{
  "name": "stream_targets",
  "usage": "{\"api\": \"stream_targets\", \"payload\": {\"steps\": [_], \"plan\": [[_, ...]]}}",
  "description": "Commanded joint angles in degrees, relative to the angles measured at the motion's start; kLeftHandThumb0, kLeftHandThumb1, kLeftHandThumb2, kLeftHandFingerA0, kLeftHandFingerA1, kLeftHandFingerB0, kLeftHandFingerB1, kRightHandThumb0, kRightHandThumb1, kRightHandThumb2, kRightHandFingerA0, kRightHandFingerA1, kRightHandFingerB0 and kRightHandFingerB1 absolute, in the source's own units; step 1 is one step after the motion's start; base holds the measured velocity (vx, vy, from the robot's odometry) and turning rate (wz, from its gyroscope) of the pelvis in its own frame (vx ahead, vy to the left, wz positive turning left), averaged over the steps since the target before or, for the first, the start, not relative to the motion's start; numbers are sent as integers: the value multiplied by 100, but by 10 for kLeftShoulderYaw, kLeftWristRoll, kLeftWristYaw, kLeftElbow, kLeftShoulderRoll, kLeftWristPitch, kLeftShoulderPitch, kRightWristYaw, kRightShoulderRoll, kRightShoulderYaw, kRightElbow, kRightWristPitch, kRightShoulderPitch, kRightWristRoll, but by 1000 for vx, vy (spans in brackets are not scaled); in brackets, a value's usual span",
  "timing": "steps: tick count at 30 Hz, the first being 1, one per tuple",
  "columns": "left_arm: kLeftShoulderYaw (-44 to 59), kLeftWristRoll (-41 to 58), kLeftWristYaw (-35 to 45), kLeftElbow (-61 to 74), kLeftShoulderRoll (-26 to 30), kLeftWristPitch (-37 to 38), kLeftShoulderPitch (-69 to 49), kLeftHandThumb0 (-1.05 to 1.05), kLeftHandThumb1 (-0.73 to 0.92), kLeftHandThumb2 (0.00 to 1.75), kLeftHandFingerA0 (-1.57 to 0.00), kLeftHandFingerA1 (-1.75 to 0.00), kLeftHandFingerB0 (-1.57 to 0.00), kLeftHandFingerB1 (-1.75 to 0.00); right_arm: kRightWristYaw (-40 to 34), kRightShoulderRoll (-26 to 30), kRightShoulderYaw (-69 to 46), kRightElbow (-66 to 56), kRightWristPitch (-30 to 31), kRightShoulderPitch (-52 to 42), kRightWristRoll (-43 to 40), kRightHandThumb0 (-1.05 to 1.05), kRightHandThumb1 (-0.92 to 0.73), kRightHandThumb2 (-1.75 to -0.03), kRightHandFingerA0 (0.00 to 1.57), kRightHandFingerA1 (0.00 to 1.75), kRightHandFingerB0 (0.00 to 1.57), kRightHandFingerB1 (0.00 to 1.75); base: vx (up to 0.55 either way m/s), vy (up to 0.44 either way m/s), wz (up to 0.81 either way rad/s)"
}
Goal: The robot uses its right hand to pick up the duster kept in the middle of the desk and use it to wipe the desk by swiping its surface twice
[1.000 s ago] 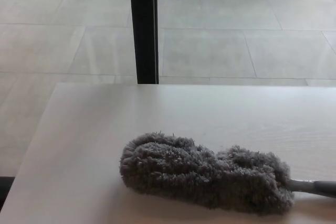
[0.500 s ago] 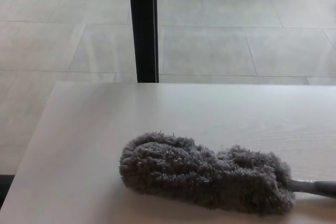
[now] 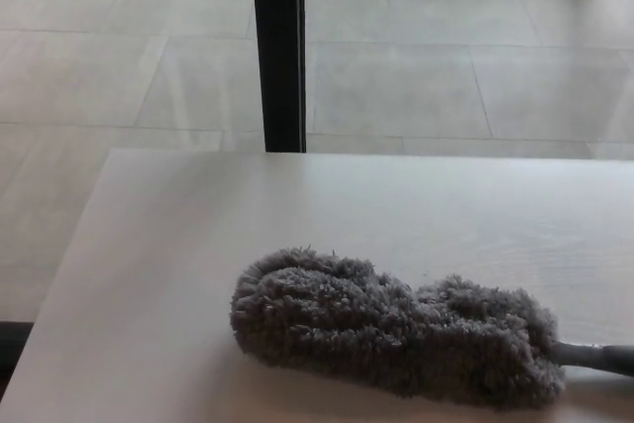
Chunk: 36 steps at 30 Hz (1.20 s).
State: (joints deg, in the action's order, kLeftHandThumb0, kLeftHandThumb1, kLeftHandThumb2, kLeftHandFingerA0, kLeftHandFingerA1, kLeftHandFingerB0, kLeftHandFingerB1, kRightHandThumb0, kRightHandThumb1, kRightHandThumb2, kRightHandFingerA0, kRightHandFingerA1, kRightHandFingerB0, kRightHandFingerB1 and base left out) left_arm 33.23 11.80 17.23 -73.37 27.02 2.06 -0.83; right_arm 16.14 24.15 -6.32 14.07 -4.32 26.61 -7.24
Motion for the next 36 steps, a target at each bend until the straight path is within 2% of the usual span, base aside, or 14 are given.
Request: {"api": "stream_targets", "payload": {"steps": [1, 4, 5, 6, 7, 10, 19, 22, 24, 25, 29, 31, 32, 36], "plan": [[1, 15, 24, -10, 20, -8, -5, -88, 92, 68, -39, -57, -31, -38, 46, 7, 222, 14, -48, -26, 217, -96, -68, -104, 0, 10, 9, 22, 0, 0, 0], [2, 16, 24, -9, 20, -5, -6, -87, 92, 68, -41, -57, -32, -39, 32, 17, 247, 21, -53, -26, 233, -99, -70, -106, 0, 8, 6, 22, 0, 0, 0], [2, 18, 29, -10, 21, -9, -5, -87, 92, 68, -38, -57, -30, -38, 30, 23, 267, 31, -50, -24, 253, -84, -79, -71, 0, 4, 13, 28, 0, 0, 0], [3, 19, 27, -10, 21, -11, -5, -87, 91, 67, -39, -58, -30, -38, 32, 26, 273, 35, -48, -22, 253, -88, -64, -101, 0, 14, 8, 32, 0, 0, 0], [3, 19, 27, -9, 21, -11, -5, -86, 92, 68, -40, -57, -30, -38, 30, 30, 278, 37, -49, -20, 256, -83, -79, -64, 0, 9, 15, 26, 0, 0, 0], [2, 18, 28, -9, 20, -6, -8, -86, 91, 68, -40, -56, -31, -38, 11, 42, 296, 56, -61, -15, 274, -91, -65, -100, 0, 12, 13, 33, 0, 0, 0], [-2, 13, 18, -9, 24, -8, -5, -85, 90, 67, -41, -60, -31, -40, -9, 75, 357, 66, -94, -16, 329, -79, -60, -100, 0, 22, 13, 37, 0, 0, 0], [-10, 5, 16, -8, 25, -1, -6, -87, 90, 67, -45, -60, -32, -40, -22, 88, 379, 56, -94, -20, 360, -76, -77, -64, 0, 29, 16, 27, 0, 0, 0], [-9, 6, 12, -9, 25, -4, -5, -82, 69, 111, -41, -64, -24, -51, -31, 95, 393, 60, -103, -18, 375, -74, -75, -63, 0, 31, 15, 27, 0, 0, 0], [-13, 3, 23, -10, 26, 1, -7, -87, 92, 67, -41, -60, -29, -39, -32, 100, 406, 66, -102, -15, 391, -75, -65, -68, 0, 27, 12, 28, 0, 0, 0], [-15, 2, 16, -10, 25, 0, -6, -86, 90, 67, -43, -58, -33, -39, -80, 111, 424, 89, -121, -17, 421, -64, -68, -60, 2, 42, 17, 31, 0, 0, 0], [-17, 1, 15, -10, 26, 2, -6, -86, 91, 67, -45, -57, -35, -39, -86, 112, 424, 92, -125, -17, 421, -36, -47, -102, 4, 55, 0, 49, 0, 0, 0], [-16, 2, 15, -10, 26, 3, -7, -85, 90, 67, -46, -58, -33, -40, -123, 114, 428, 106, -143, -17, 433, -60, -64, -61, 14, 48, 23, 30, 0, 0, 0], [-18, 3, 20, -10, 26, -1, -6, -84, 90, 67, -41, -59, -32, -42, -207, 120, 435, 133, -161, -21, 464, -49, -63, -59, 33, 63, 31, 34, 0, 0, 0]]}}
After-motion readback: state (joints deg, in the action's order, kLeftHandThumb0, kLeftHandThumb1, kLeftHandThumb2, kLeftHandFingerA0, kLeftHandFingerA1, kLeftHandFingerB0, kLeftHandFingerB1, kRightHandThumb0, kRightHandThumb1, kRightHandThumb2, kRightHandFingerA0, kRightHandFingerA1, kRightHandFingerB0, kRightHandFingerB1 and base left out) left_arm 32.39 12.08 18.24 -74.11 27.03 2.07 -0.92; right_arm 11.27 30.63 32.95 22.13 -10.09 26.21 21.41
